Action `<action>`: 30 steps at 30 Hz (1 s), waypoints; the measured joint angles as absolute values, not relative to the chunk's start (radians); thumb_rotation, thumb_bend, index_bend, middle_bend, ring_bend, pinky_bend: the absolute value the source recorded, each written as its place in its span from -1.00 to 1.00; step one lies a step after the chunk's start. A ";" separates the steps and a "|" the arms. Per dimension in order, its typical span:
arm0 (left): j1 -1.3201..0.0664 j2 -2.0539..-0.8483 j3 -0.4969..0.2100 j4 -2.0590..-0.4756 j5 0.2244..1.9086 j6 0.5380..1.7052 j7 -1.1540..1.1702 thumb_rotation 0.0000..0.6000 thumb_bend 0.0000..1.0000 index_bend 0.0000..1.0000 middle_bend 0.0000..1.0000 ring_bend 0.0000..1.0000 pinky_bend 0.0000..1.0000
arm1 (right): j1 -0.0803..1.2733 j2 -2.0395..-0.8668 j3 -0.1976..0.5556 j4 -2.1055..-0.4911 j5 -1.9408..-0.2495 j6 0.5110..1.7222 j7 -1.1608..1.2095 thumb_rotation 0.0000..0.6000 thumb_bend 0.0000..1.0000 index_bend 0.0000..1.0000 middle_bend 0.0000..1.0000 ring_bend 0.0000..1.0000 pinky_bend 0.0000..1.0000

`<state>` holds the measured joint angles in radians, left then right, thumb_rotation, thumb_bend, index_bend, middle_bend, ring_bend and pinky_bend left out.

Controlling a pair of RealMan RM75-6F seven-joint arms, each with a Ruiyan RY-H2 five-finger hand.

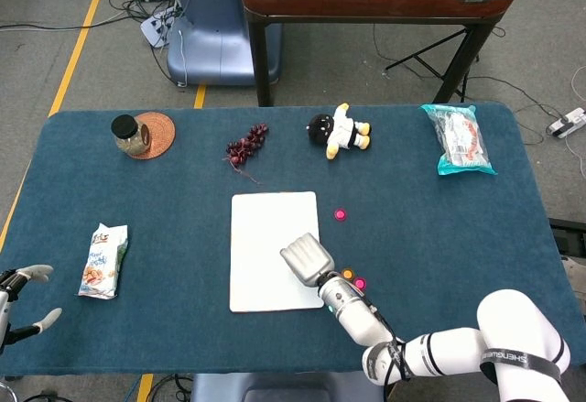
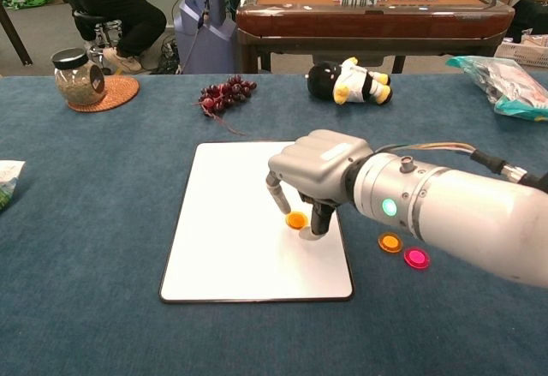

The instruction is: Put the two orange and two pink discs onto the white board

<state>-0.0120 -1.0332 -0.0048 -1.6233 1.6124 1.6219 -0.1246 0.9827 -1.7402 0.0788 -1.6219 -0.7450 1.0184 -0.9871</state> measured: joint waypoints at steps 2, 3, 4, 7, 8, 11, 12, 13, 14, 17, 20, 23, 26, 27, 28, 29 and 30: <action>-0.011 -1.033 -0.006 -1.623 1.612 1.625 -0.126 1.00 -0.72 -0.19 -0.11 -0.25 0.07 | 0.984 -1.744 0.068 -1.629 -0.746 1.022 -0.992 1.00 -0.41 0.04 1.00 1.00 1.00; -0.011 -1.033 -0.006 -1.624 1.612 1.625 -0.125 1.00 -0.72 -0.19 -0.11 -0.25 0.07 | 0.985 -1.745 0.064 -1.632 -0.747 1.023 -0.994 1.00 -0.42 0.04 1.00 1.00 1.00; -0.011 -1.033 -0.005 -1.624 1.614 1.625 -0.124 1.00 -0.72 -0.19 -0.11 -0.25 0.07 | 0.985 -1.746 0.060 -1.635 -0.747 1.024 -0.996 1.00 -0.42 0.04 1.00 1.00 1.00; -0.011 -1.034 -0.005 -1.623 1.615 1.623 -0.121 1.00 -0.72 -0.19 -0.11 -0.25 0.07 | 0.987 -1.746 0.051 -1.646 -0.748 1.027 -1.001 1.00 -0.51 0.03 1.00 1.00 1.00; -0.011 -1.034 -0.005 -1.624 1.615 1.622 -0.121 1.00 -0.72 -0.19 -0.11 -0.25 0.07 | 0.987 -1.744 0.049 -1.651 -0.748 1.028 -1.002 1.00 -0.55 0.01 1.00 1.00 1.00; -0.012 -1.034 -0.004 -1.624 1.616 1.621 -0.118 1.00 -0.72 -0.19 -0.11 -0.25 0.07 | 0.987 -1.740 0.045 -1.663 -0.756 1.033 -0.998 1.00 -0.78 -0.19 1.00 1.00 1.00; -0.012 -1.035 -0.004 -1.624 1.616 1.621 -0.117 1.00 -0.72 -0.19 -0.11 -0.25 0.07 | 0.986 -1.738 0.044 -1.666 -0.759 1.035 -0.996 1.00 -0.89 -0.29 1.00 1.00 1.00; -0.011 -1.035 -0.003 -1.624 1.616 1.620 -0.117 1.00 -0.72 -0.19 -0.11 -0.25 0.07 | 0.986 -1.736 0.044 -1.668 -0.761 1.037 -0.994 1.00 -0.95 -0.35 1.00 1.00 1.00; -0.011 -1.035 -0.003 -1.624 1.616 1.620 -0.116 1.00 -0.72 -0.19 -0.11 -0.25 0.07 | 0.986 -1.733 0.043 -1.670 -0.762 1.038 -0.992 1.00 -0.99 -0.40 1.00 1.00 1.00; -0.012 -1.036 -0.003 -1.623 1.616 1.619 -0.115 1.00 -0.72 -0.19 -0.11 -0.25 0.07 | 0.985 -1.727 0.043 -1.675 -0.764 1.043 -0.987 1.00 -1.00 -0.48 1.00 1.00 1.00; -0.012 -1.037 -0.003 -1.623 1.617 1.617 -0.113 1.00 -0.72 -0.19 -0.11 -0.25 0.07 | 0.982 -1.716 0.041 -1.682 -0.769 1.050 -0.983 1.00 -1.00 -0.49 1.00 1.00 1.00; -0.013 -1.037 -0.003 -1.623 1.618 1.618 -0.113 1.00 -0.72 -0.19 -0.11 -0.25 0.07 | 0.976 -1.699 0.036 -1.699 -0.779 1.065 -0.981 1.00 -0.96 -0.49 1.00 1.00 1.00; -0.014 -1.038 -0.002 -1.623 1.619 1.615 -0.112 1.00 -0.72 -0.19 -0.11 -0.25 0.07 | 0.966 -1.675 0.027 -1.723 -0.785 1.094 -0.987 1.00 -0.84 -0.45 1.00 1.00 1.00; -0.014 -1.038 -0.002 -1.623 1.619 1.614 -0.110 1.00 -0.72 -0.19 -0.11 -0.25 0.07 | 0.962 -1.667 0.024 -1.732 -0.786 1.105 -0.992 1.00 -0.80 -0.43 1.00 1.00 1.00; -0.014 -1.039 -0.001 -1.623 1.620 1.613 -0.108 1.00 -0.72 -0.19 -0.11 -0.25 0.07 | 0.958 -1.659 0.020 -1.742 -0.786 1.117 -0.997 1.00 -0.80 -0.42 1.00 1.00 1.00; -0.015 -1.039 -0.001 -1.624 1.622 1.612 -0.107 1.00 -0.72 -0.19 -0.11 -0.25 0.07 | 0.952 -1.647 0.015 -1.755 -0.786 1.132 -1.004 1.00 -0.79 -0.42 1.00 1.00 1.00; -0.015 -1.040 0.000 -1.624 1.623 1.612 -0.106 1.00 -0.72 -0.19 -0.11 -0.25 0.07 | 0.947 -1.638 0.011 -1.764 -0.786 1.143 -1.009 1.00 -0.79 -0.42 1.00 1.00 1.00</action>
